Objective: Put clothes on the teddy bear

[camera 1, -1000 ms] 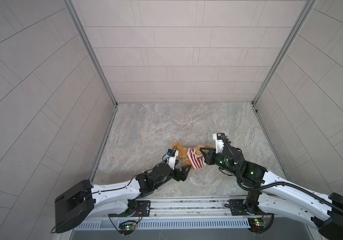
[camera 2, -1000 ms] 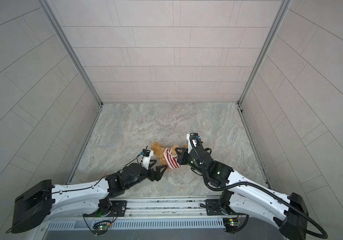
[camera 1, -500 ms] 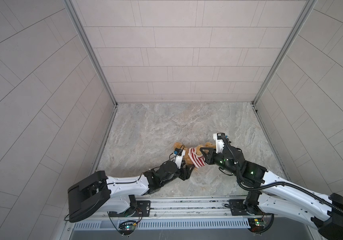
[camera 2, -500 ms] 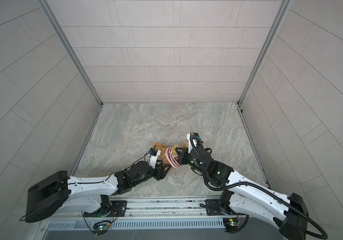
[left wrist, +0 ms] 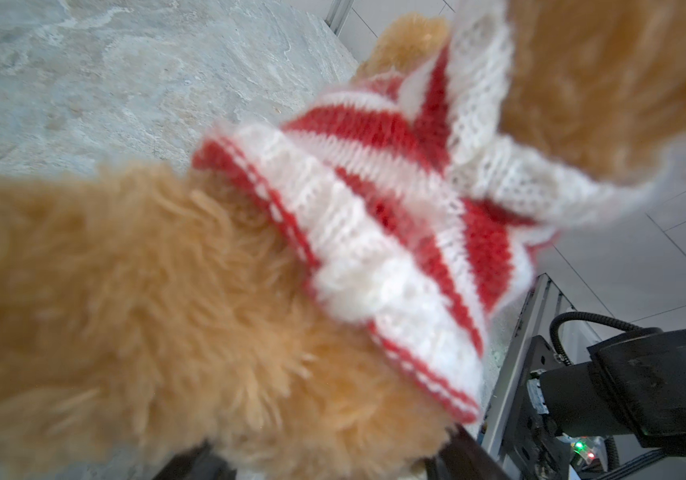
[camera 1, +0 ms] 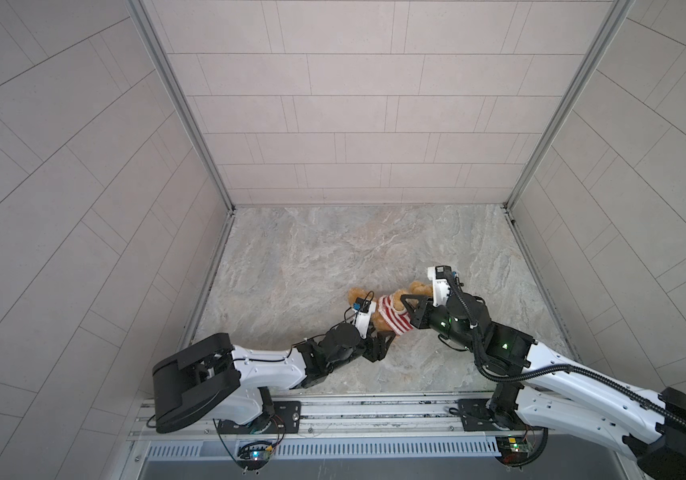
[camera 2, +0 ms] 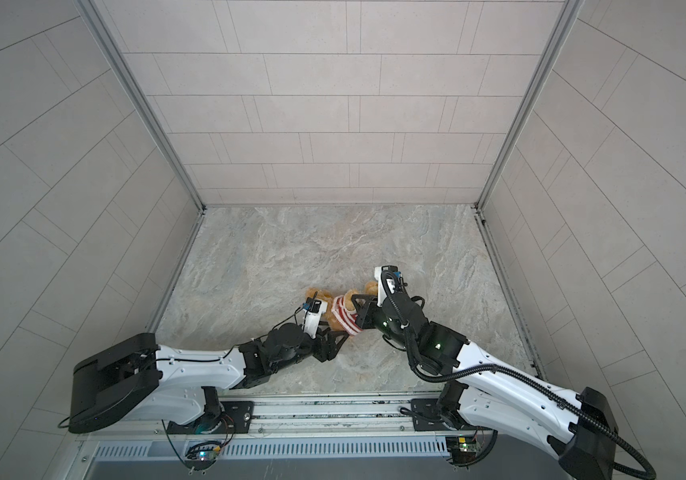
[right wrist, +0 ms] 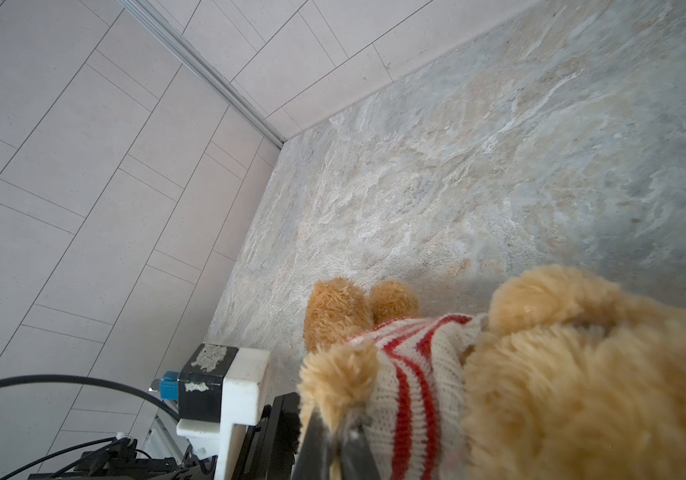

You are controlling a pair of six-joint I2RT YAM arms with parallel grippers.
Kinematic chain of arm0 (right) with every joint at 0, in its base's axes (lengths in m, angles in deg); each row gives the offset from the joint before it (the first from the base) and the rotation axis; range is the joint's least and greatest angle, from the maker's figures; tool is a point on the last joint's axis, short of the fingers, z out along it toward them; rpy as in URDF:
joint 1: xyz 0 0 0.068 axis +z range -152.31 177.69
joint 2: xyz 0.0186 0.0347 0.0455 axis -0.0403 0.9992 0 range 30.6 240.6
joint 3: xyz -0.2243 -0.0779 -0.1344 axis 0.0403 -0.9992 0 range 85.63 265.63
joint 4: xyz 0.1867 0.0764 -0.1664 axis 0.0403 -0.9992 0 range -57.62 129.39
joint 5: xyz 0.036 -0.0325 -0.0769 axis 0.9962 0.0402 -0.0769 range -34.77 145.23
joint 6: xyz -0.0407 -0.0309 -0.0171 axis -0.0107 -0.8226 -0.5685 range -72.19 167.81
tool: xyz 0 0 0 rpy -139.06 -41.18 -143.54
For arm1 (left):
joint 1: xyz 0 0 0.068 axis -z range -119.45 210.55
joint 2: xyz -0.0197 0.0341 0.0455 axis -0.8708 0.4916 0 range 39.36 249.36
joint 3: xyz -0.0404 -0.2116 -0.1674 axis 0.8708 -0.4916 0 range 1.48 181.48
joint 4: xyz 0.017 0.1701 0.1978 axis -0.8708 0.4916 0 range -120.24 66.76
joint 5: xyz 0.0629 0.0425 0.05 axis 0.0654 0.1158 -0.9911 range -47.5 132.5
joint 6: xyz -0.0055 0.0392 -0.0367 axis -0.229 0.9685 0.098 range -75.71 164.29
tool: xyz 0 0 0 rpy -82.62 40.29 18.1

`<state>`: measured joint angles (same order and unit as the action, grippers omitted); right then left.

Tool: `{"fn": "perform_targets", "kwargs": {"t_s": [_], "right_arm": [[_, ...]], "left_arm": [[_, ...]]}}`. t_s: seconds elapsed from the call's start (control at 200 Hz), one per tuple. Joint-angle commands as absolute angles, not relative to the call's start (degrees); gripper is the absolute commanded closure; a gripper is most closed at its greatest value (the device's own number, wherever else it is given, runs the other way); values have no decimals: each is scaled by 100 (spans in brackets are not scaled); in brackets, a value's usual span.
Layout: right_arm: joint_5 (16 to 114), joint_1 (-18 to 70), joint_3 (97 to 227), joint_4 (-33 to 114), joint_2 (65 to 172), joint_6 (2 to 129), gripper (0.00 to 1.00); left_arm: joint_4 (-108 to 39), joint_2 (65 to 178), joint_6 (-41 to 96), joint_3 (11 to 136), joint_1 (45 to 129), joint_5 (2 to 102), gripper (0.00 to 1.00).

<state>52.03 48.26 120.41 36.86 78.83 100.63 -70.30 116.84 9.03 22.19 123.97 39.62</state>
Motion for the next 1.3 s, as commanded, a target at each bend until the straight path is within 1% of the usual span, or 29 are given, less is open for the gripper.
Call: {"fn": "perform_targets", "kwargs": {"t_s": [0.0, 0.04, 0.08, 0.155, 0.305, 0.4, 0.591, 0.716, 0.781, 0.861, 0.971, 1.001, 1.106, 1.146, 1.221, 1.226, 1.261, 1.266, 1.297], "right_arm": [[5070, 4805, 11937, 3908, 7704, 10220, 100], [5052, 4805, 11916, 3900, 7682, 10222, 100], [5034, 4805, 11904, 3890, 7665, 10221, 100], [5028, 4805, 11885, 3886, 7642, 10221, 100], [5008, 4794, 11868, 3868, 7615, 10221, 100], [5013, 4772, 11852, 3857, 7611, 10221, 100], [4988, 4702, 11841, 3783, 7576, 10146, 100], [4919, 4577, 11852, 3581, 7539, 9922, 100], [4883, 4469, 11833, 3449, 7521, 9759, 100], [4931, 4303, 11832, 3339, 7543, 9611, 100], [5125, 4178, 11958, 3200, 7755, 9255, 100], [5208, 4158, 12016, 3155, 7833, 9143, 96], [5566, 4089, 12075, 3107, 8007, 8905, 79], [5641, 4084, 12078, 3025, 7966, 8819, 71], [5598, 4082, 12211, 2694, 7784, 8682, 61], [5584, 4084, 12226, 2649, 7753, 8665, 59], [5537, 4077, 12224, 2466, 7627, 8619, 52], [5527, 4076, 12220, 2417, 7584, 8599, 50], [5496, 4076, 12197, 2267, 7482, 8576, 44]], "left_arm": [[-7294, 11758, 914, 2389, 12419, 4033, 44], [-7304, 11767, 914, 2389, 12419, 4055, 52], [-7307, 11766, 914, 2389, 12425, 4070, 56], [-7298, 11767, 905, 2368, 12419, 4064, 62], [-7287, 11693, 879, 2285, 12420, 4052, 78], [-7287, 11612, 845, 2216, 12424, 4020, 84], [-7113, 11330, 750, 2102, 12435, 4211, 92], [-6741, 10781, 596, 2012, 12463, 4556, 96], [-6247, 10375, 531, 2058, 12464, 4726, 98], [-5236, 9911, 555, 2300, 12465, 4922, 100], [-4127, 9622, 574, 2640, 12332, 5232, 100], [-3983, 9602, 566, 2679, 12252, 5353, 100], [-3886, 9679, 499, 2658, 11867, 5733, 100], [-3947, 9709, 479, 2615, 11711, 5836, 100], [-4098, 9752, 460, 2536, 11493, 5967, 100], [-4102, 9753, 467, 2533, 11481, 5970, 100], [-4124, 9778, 502, 2516, 11400, 6007, 100], [-4123, 9784, 501, 2514, 11386, 6007, 100], [-4126, 9810, 537, 2505, 11315, 6034, 100]]}}
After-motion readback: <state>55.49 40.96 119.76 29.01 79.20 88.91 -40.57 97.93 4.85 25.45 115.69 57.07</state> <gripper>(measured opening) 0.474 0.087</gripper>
